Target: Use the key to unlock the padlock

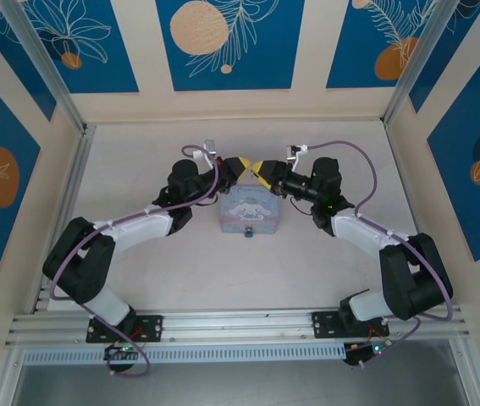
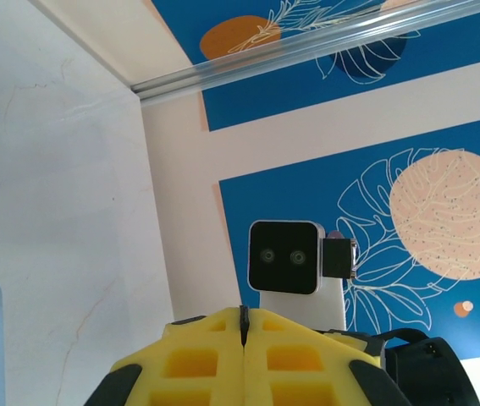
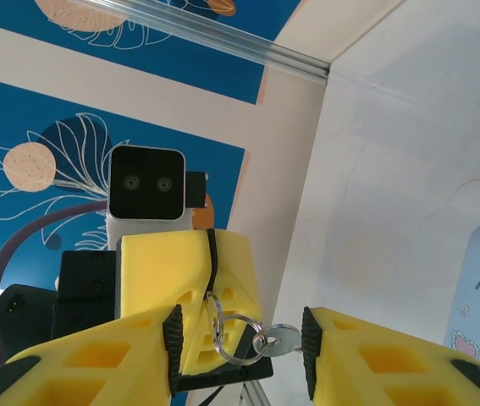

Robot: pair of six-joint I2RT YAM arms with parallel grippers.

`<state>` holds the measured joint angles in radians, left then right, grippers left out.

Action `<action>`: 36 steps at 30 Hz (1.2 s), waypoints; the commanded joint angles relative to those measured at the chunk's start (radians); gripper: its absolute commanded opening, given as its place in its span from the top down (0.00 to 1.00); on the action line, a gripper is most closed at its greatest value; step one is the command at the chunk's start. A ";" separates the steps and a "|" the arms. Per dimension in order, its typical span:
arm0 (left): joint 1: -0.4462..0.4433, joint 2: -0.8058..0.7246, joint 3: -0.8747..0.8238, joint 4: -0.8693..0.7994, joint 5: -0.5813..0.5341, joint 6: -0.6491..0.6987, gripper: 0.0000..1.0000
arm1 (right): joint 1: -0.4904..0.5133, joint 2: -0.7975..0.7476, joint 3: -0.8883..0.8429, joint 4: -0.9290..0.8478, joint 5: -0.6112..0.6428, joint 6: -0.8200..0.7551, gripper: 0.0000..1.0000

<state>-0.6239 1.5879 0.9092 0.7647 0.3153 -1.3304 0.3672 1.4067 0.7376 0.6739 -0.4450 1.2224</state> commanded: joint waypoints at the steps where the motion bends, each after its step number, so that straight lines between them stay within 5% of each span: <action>1: -0.006 0.011 -0.004 0.044 -0.022 -0.013 1.00 | 0.010 0.011 0.030 0.049 0.001 0.007 0.58; 27: -0.026 0.032 0.000 0.043 -0.034 -0.031 1.00 | 0.019 0.052 0.031 0.082 -0.018 0.017 0.76; 36: -0.029 0.030 -0.006 0.045 -0.039 -0.033 1.00 | 0.017 0.058 0.036 0.078 -0.012 0.017 0.73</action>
<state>-0.6422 1.6138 0.9092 0.7708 0.2859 -1.3563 0.3794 1.4582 0.7406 0.7338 -0.4500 1.2392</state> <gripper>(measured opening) 0.041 0.263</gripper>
